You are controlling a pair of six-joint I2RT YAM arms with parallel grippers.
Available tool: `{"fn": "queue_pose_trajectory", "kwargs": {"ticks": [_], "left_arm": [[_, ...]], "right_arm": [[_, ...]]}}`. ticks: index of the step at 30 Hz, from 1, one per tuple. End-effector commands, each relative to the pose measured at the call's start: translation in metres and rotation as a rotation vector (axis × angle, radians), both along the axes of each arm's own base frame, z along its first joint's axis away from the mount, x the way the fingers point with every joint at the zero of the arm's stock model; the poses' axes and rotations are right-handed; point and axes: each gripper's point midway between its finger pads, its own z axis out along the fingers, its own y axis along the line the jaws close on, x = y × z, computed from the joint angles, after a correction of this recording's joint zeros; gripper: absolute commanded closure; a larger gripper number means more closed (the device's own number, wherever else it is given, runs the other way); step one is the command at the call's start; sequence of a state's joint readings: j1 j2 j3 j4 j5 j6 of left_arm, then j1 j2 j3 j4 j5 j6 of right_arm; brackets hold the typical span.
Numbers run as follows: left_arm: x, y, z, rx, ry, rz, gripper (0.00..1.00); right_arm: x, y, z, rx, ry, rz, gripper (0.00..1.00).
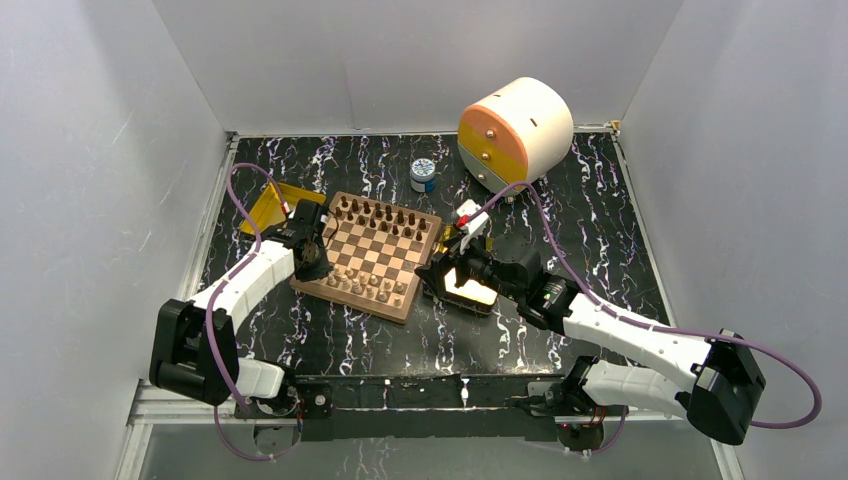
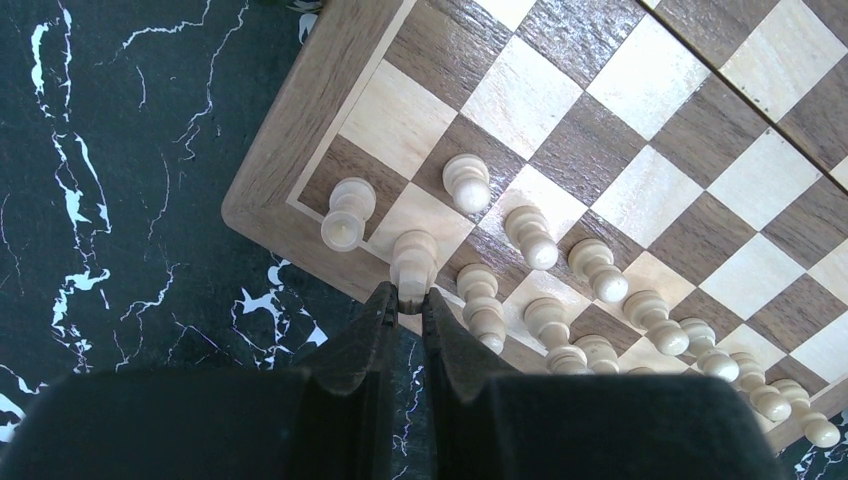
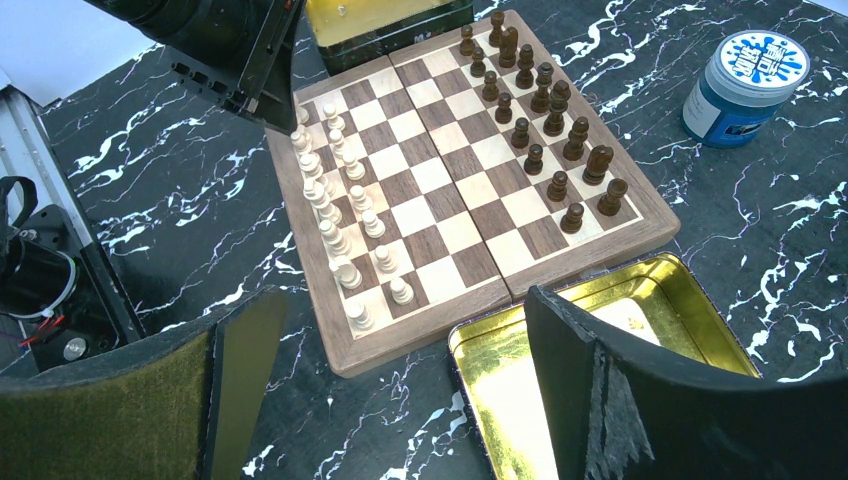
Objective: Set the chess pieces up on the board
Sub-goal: Place the chess piece on the chessboard.
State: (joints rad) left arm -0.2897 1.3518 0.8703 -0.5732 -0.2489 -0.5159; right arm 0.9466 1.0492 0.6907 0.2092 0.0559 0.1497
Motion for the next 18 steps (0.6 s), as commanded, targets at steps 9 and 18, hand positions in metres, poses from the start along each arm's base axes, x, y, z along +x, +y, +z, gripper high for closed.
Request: {"fn": "queue_pose_trajectory", "kwargs": {"ticks": [9,18], "left_arm": [[0.0034,0.0044,0.0015,0.019,-0.017,0.008,0.94],[0.0025,0.0054,0.0071,0.027,-0.006,0.006,0.83]], "right_arm": [[0.0033,0.0036,0.0283,0.059,-0.061,0.002,0.01],[0.0018,0.0041,0.0279,0.061,-0.059,0.007,0.01]]}}
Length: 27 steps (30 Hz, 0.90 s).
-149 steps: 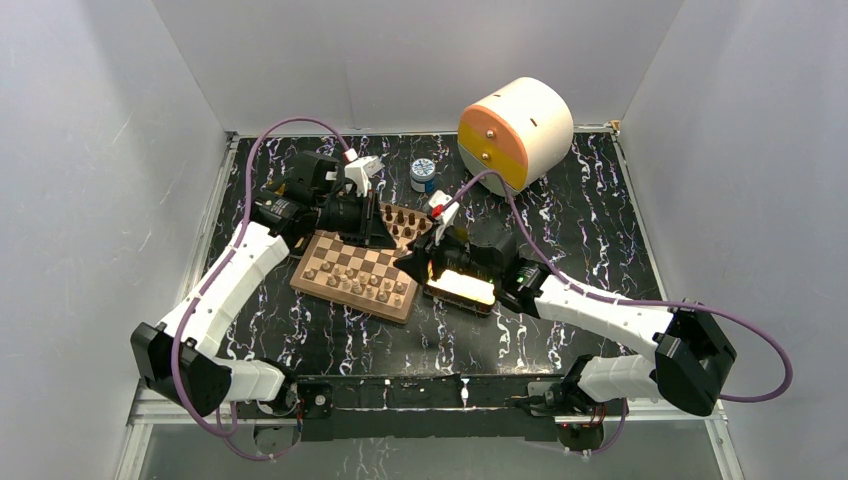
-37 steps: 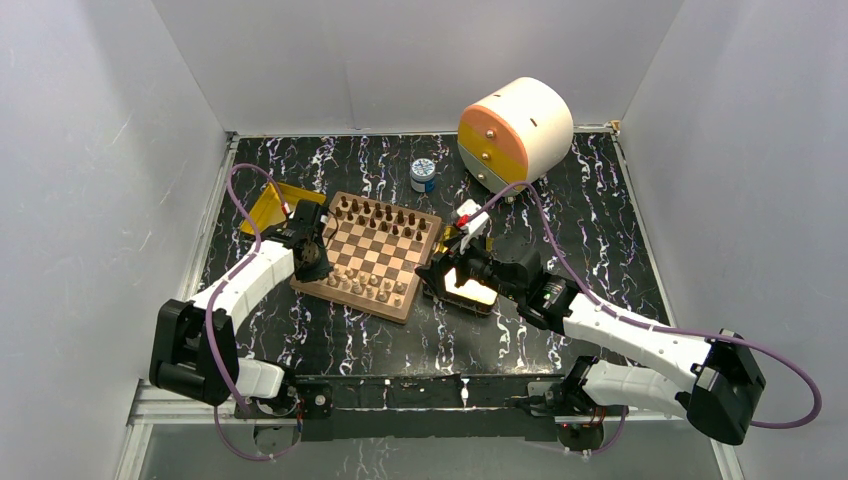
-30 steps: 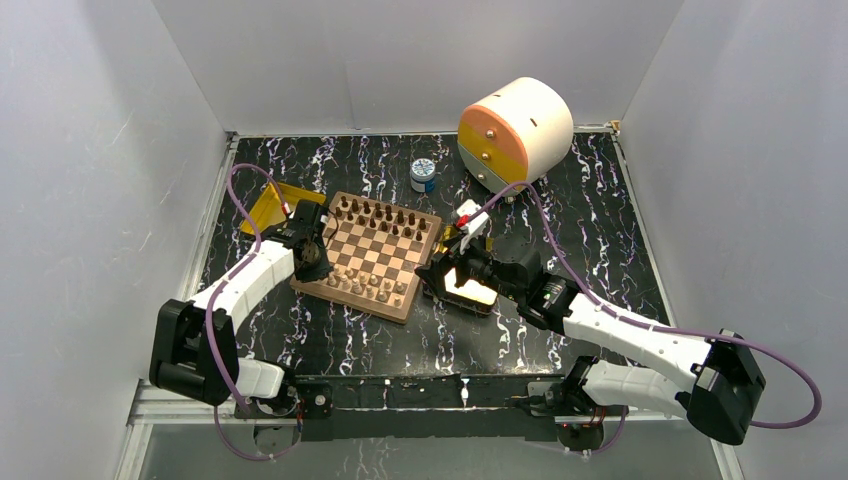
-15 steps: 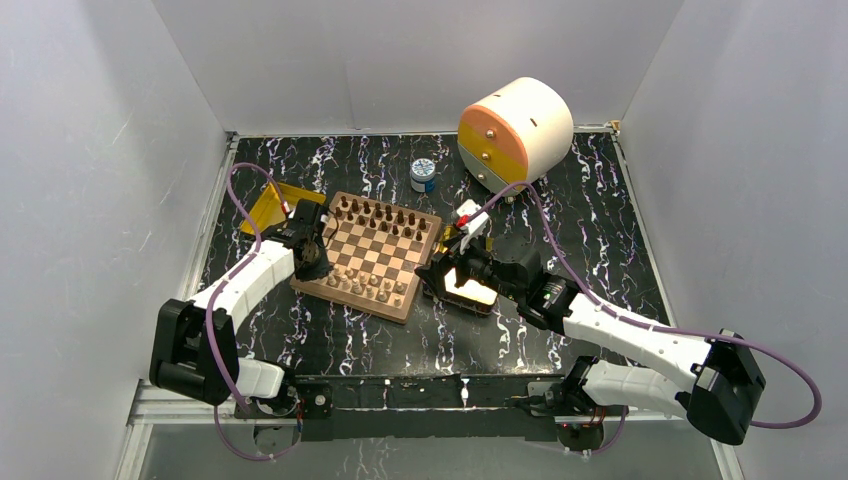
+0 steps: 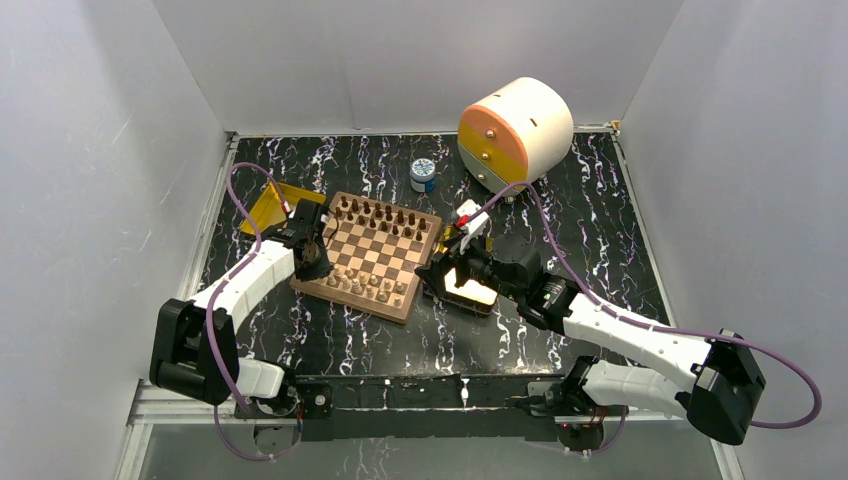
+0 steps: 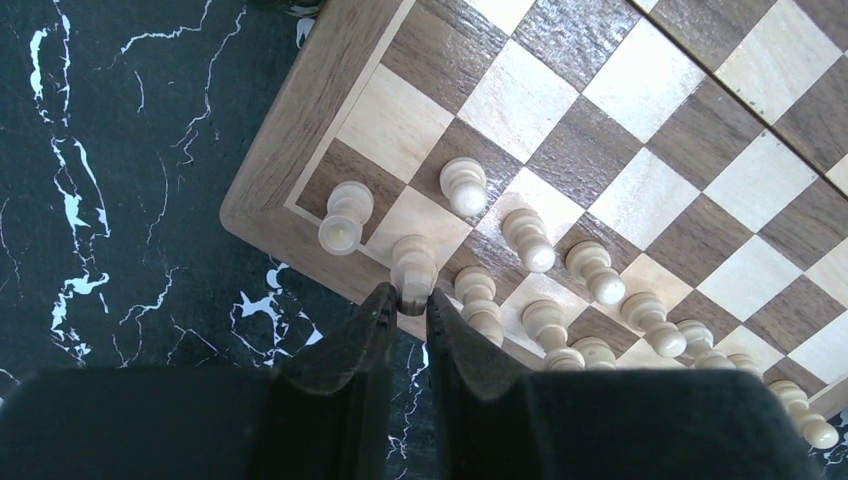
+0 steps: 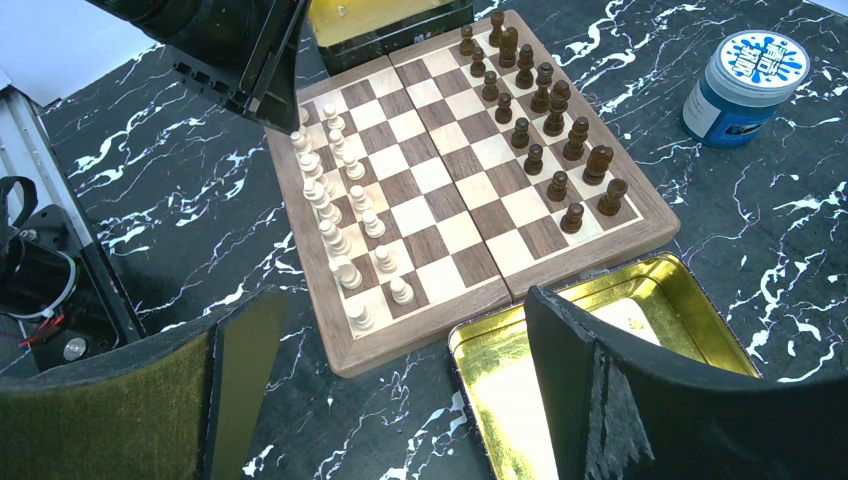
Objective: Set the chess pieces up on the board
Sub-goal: Place the chess piece on the chessboard.
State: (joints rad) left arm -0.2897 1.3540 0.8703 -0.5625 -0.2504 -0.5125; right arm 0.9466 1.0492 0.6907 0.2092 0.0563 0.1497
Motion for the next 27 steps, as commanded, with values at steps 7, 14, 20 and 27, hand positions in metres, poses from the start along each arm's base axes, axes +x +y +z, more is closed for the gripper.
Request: {"fn": "queue_pose_trajectory", "kwargs": {"ticks": [7,14,20,27], "left_arm": [[0.010,-0.001,0.031,-0.008,-0.046,0.003,0.72],[0.021,-0.002,0.056,-0.004,-0.092,-0.015,0.63],[0.043,0.005,0.086,0.038,-0.186,0.013,0.35],[0.081,0.038,0.105,0.176,-0.241,0.132,0.28]], "right_arm": [[0.004,0.002,0.030,0.054,-0.079,-0.001,0.01],[0.001,0.006,0.033,0.062,-0.075,0.020,0.01],[-0.002,0.005,0.036,0.062,-0.048,0.024,0.01],[-0.010,0.003,0.039,0.086,-0.028,0.048,0.01]]}}
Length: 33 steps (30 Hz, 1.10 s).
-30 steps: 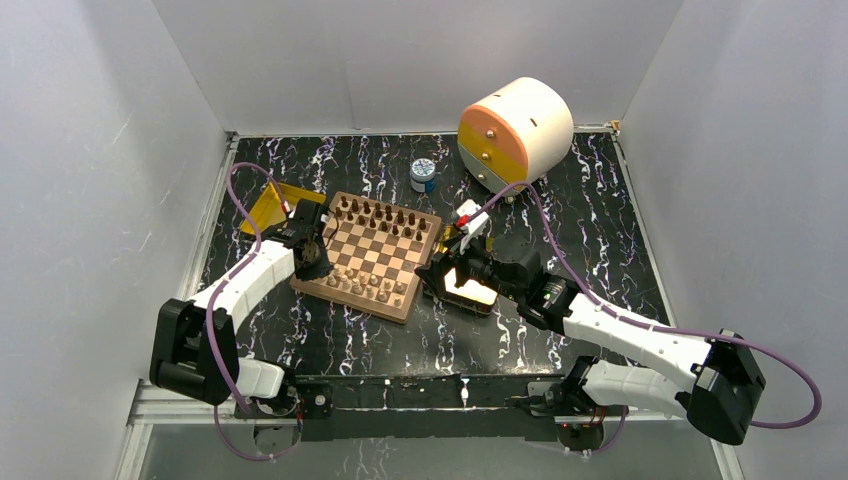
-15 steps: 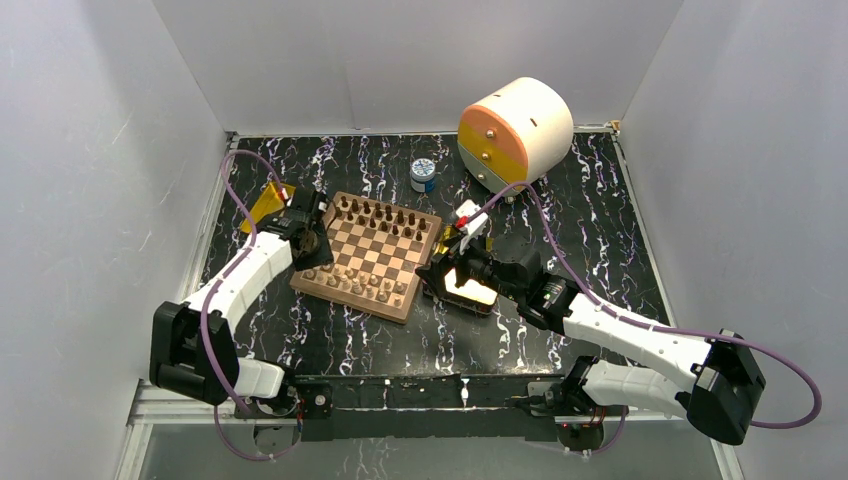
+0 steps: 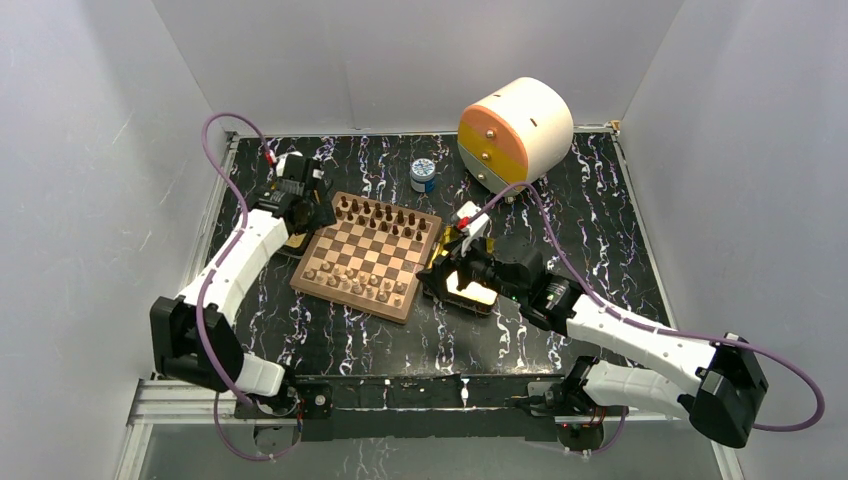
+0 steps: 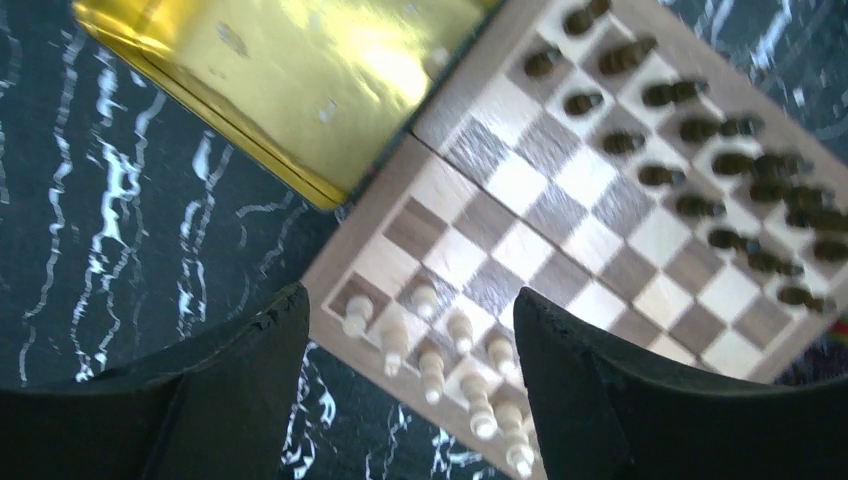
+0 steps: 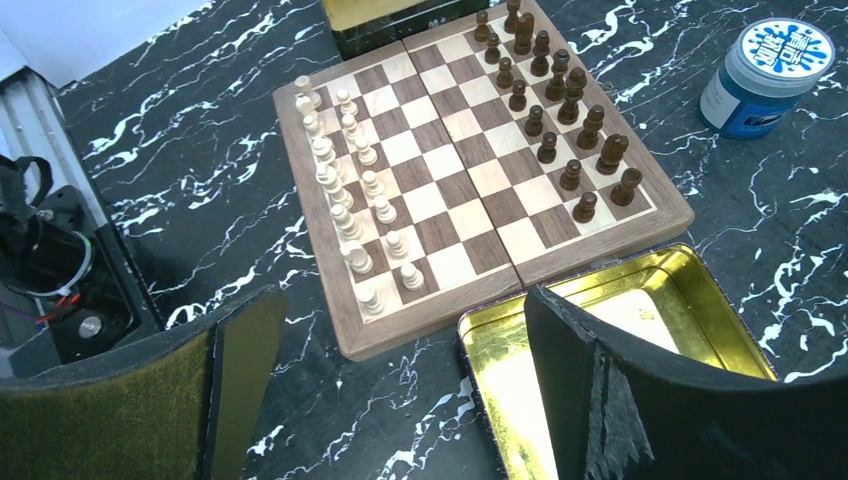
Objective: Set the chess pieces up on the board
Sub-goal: Place the chess piece on the chessboard, then adjust the storage box at the center of the board.
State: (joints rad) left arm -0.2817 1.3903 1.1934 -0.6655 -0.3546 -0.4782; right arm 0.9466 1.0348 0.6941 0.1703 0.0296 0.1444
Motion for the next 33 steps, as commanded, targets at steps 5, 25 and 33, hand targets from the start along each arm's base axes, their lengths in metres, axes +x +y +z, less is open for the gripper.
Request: {"fn": "queue_pose_trajectory", "kwargs": {"ticks": [5,25,33], "left_arm": [[0.043,0.068,0.012,0.146,-0.096,0.286,0.32],[0.039,0.137,-0.048,0.152,-0.017,0.715,0.51],[0.031,0.143,-0.074,0.093,0.012,0.772,0.54]], "right_arm": [[-0.013,0.008,0.043,0.121,-0.035,0.073,0.01],[-0.015,0.011,0.045,0.131,-0.077,0.107,0.01],[-0.015,0.014,0.046,0.126,-0.078,0.116,0.01]]}}
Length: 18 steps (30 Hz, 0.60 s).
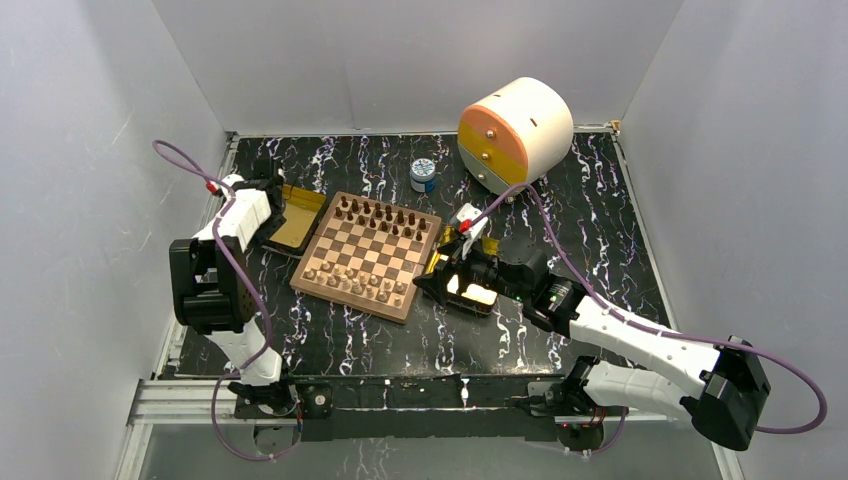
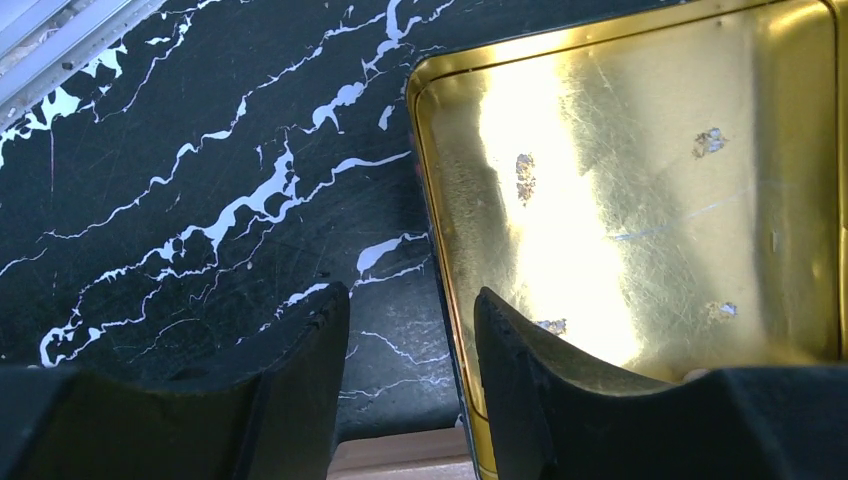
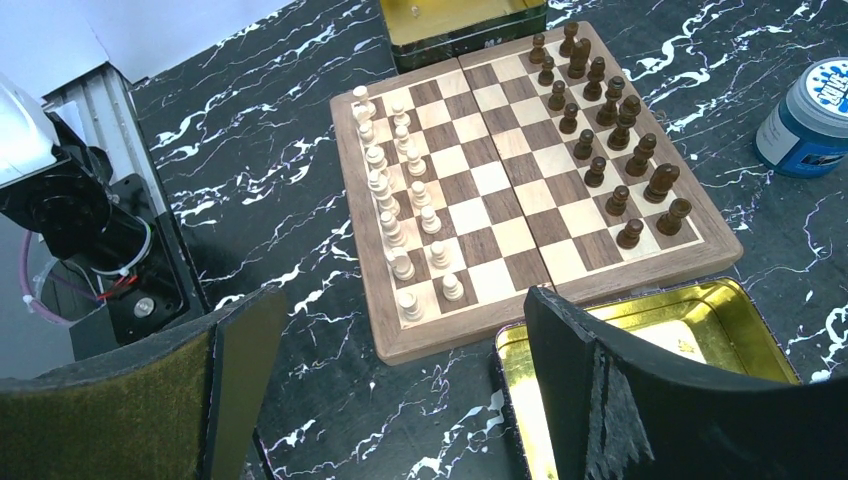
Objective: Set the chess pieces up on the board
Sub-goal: Adjust the storage box at the center of the board.
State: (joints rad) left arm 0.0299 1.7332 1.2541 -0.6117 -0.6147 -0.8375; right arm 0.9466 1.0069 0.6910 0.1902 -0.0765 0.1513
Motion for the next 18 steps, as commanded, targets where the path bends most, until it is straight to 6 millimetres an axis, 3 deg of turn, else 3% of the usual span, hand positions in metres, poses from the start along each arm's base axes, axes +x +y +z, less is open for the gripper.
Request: {"fn": "queue_pose_trajectory", "kwargs": {"ticks": [1,18], "left_arm": [[-0.003,0.007,0.000,0.008,-0.030,0.065,0.54],[0.001,0.006,-0.027,-0.035,-0.056,0.098,0.59]], "right_arm": [[0.002,0.006,0.033,0.078,-0.070,0.014,0.01],[0.000,0.010,0.035,0.087,-0.057,0.035,0.01]]}}
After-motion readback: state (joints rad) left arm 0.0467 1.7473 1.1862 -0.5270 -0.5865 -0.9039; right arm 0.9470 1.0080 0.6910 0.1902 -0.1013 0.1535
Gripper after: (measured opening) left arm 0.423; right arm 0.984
